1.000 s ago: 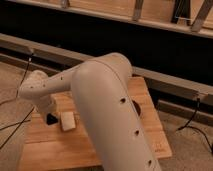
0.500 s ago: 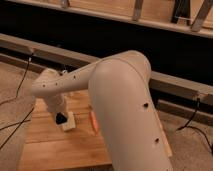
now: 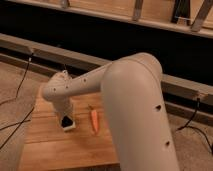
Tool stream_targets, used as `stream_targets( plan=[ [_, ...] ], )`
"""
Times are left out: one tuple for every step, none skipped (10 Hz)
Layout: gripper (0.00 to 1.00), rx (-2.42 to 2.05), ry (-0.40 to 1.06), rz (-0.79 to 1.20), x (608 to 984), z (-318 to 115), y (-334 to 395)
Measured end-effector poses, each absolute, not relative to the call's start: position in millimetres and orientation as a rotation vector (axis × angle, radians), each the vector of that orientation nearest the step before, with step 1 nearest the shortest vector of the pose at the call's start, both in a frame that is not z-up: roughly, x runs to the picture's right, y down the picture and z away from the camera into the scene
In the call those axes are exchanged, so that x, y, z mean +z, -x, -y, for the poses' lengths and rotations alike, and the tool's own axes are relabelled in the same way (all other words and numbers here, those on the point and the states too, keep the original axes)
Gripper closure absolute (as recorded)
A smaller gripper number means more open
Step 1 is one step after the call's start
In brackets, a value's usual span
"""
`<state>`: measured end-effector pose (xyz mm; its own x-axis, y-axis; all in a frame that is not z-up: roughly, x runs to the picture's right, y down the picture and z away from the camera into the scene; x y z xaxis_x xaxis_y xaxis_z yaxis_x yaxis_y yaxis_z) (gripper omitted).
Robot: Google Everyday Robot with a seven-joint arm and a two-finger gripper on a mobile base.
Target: Place the eraser on the white sponge
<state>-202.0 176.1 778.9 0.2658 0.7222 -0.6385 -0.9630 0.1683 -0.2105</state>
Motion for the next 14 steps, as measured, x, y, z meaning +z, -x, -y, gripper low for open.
stream_targets(
  plan=[
    [1.00, 1.250, 0.661, -0.442, 781, -179, 201],
    [1.00, 1.242, 0.668, -0.440, 785, -184, 200],
    [1.00, 1.236, 0.675, -0.434, 788, -187, 201],
    [1.00, 1.232, 0.680, -0.432, 791, -189, 202],
    [1.00, 1.228, 0.685, -0.425, 795, -191, 204],
    [1.00, 1.227, 0.688, -0.419, 797, -192, 205],
    [1.00, 1.226, 0.692, -0.416, 799, -193, 206],
    [1.00, 1.224, 0.691, -0.409, 801, -193, 206],
    [0.99, 1.221, 0.692, -0.405, 803, -194, 206],
    [0.94, 1.218, 0.693, -0.403, 804, -195, 207],
    [0.84, 1.214, 0.693, -0.403, 805, -196, 206],
    [0.74, 1.212, 0.694, -0.405, 806, -198, 206],
    [0.64, 1.212, 0.695, -0.408, 807, -199, 205],
    [0.56, 1.211, 0.696, -0.410, 807, -200, 205]
  ],
)
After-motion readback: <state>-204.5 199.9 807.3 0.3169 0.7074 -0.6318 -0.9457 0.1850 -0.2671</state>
